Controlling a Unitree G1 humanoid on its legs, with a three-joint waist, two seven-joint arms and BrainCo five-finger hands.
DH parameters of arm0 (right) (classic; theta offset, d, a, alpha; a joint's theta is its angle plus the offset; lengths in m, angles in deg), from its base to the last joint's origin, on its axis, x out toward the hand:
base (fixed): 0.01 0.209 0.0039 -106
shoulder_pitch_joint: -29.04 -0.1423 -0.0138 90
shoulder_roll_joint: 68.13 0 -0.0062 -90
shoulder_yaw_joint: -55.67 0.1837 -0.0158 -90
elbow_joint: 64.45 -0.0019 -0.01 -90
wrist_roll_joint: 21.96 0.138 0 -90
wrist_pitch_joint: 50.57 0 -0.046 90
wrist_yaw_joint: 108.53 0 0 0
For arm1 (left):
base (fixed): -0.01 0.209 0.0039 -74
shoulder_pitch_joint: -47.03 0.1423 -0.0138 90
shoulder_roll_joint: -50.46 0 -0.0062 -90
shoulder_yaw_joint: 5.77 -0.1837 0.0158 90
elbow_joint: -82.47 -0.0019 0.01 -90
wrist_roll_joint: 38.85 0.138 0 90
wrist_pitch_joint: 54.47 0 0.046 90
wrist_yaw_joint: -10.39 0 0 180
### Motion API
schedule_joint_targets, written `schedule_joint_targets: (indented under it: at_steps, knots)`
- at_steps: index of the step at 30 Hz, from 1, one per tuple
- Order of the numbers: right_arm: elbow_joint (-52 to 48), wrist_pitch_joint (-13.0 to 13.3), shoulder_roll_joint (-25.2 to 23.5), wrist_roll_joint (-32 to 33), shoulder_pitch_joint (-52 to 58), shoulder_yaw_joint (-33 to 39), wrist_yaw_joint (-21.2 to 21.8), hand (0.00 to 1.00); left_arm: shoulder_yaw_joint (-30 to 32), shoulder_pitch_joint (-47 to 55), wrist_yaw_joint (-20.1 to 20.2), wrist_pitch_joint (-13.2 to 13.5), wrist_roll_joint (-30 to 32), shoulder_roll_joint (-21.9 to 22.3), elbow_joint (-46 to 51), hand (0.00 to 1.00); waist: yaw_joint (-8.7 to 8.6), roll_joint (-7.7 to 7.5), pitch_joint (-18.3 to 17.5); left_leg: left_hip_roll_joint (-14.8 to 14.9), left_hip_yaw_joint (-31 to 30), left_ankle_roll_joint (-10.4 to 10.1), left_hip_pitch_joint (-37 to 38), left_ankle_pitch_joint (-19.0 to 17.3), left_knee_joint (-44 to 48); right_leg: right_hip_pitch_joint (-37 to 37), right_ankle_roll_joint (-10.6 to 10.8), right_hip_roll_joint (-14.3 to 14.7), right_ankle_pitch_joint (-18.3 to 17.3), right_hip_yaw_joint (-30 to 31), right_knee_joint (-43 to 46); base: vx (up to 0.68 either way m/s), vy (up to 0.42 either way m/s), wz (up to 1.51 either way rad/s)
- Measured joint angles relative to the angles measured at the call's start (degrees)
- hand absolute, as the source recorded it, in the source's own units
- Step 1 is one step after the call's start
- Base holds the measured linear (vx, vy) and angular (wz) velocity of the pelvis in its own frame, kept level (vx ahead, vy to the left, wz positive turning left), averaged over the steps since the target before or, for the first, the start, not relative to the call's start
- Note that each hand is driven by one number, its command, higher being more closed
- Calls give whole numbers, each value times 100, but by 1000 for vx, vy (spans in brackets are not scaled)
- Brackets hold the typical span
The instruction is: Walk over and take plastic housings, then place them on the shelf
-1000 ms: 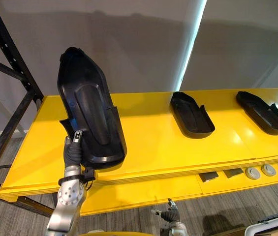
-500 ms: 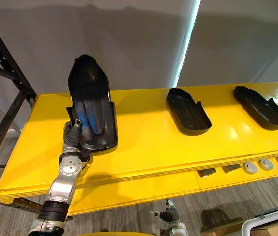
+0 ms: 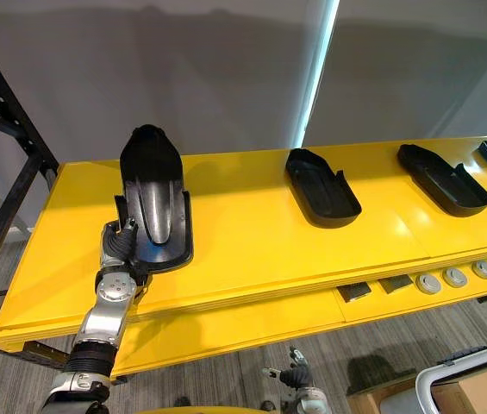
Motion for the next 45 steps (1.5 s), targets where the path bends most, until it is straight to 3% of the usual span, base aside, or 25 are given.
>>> schedule_joint_targets:
  at_steps: [7,23,27,31,33,34,36,39,42,45]
  knots:
    - [51,1,-21,1,-6,62,11,0,122,-171,-108,-4,-1,-3,-213,0,7,-35,-23,-21,-95,2,-30,1,1,101,59,-6,41,-66,-92,24,-1,7]
    - [227,8,1,5,-91,97,12,0,242,-249,-440,50,-9,-21,-108,0,6,-36,-20,-12,-128,0,42,-1,-35,192,-38,15,32,-59,-179,8,-1,1]
    - [226,11,-1,6,-92,95,9,0,210,-244,-585,230,7,-21,331,0,9,-42,-16,-12,-123,-1,38,-2,-35,207,-34,15,30,-51,-179,8,0,-1]
    - [230,30,2,10,-80,94,-7,0,-121,-139,-739,303,5,9,1409,0,19,-59,-6,2,-127,-3,1,-4,4,190,19,23,65,-25,-166,18,0,0]
    - [227,53,0,21,-78,93,-27,0,-495,246,-743,590,20,55,2374,0,23,-58,-5,4,-126,-5,2,-20,6,192,24,23,62,15,-159,0,0,0]
    - [226,59,0,21,-75,93,-29,0,-581,342,-742,651,36,91,2546,100,25,-57,-5,4,-126,-5,3,-23,6,192,26,23,61,18,-157,0,0,0]
    - [219,126,0,25,-46,86,-33,0,-949,915,-709,877,211,376,3123,100,60,-49,1,8,-127,-24,-6,-75,8,200,79,21,9,38,-114,0,0,0]
    - [217,140,5,28,-5,84,-47,0,-1263,1554,-652,986,222,564,3419,100,159,-49,20,23,-142,-20,-96,-280,296,202,150,3,-141,42,8,3,5,3]
    - [215,136,6,31,8,40,-112,0,-1362,2194,-439,1179,214,680,3533,100,195,-37,35,88,-224,-29,-352,-551,835,227,143,2,-174,-8,48,28,-10,8]
    - [208,138,1,32,6,40,-127,0,-1383,2473,-241,1194,211,716,3532,100,195,-27,58,112,-322,-29,-503,-732,1162,283,131,3,-180,-106,44,28,-3,15]
